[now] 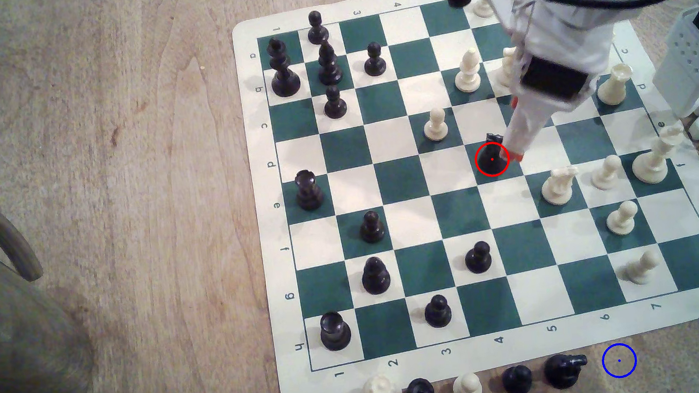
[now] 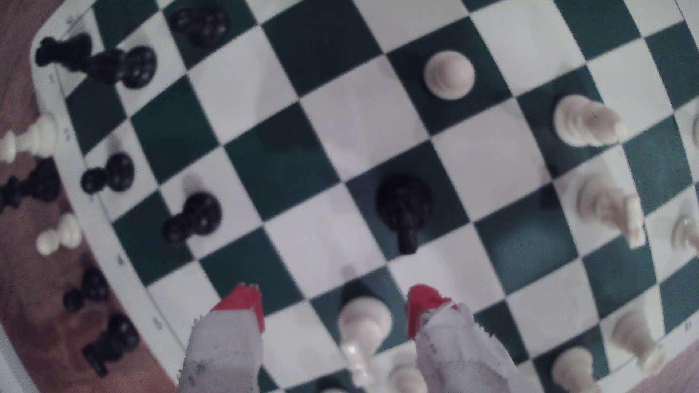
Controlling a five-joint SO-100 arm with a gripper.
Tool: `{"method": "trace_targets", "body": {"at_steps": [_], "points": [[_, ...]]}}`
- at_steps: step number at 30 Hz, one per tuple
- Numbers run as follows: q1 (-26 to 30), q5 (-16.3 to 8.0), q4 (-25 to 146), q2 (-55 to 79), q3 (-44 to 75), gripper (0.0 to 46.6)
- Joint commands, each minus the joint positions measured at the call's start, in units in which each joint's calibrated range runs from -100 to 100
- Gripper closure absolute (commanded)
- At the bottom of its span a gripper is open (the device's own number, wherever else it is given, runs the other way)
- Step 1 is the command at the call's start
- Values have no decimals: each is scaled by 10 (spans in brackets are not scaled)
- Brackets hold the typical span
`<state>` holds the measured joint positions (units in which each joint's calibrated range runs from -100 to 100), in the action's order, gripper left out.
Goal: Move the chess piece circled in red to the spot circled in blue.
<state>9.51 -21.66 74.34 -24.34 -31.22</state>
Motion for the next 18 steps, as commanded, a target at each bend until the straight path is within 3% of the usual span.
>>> {"method": "trace_targets", "body": {"at_steps": [1, 18], "points": [[-2, 1, -45, 17, -34, 267], [-30, 15, -114, 95, -56, 290]]}}
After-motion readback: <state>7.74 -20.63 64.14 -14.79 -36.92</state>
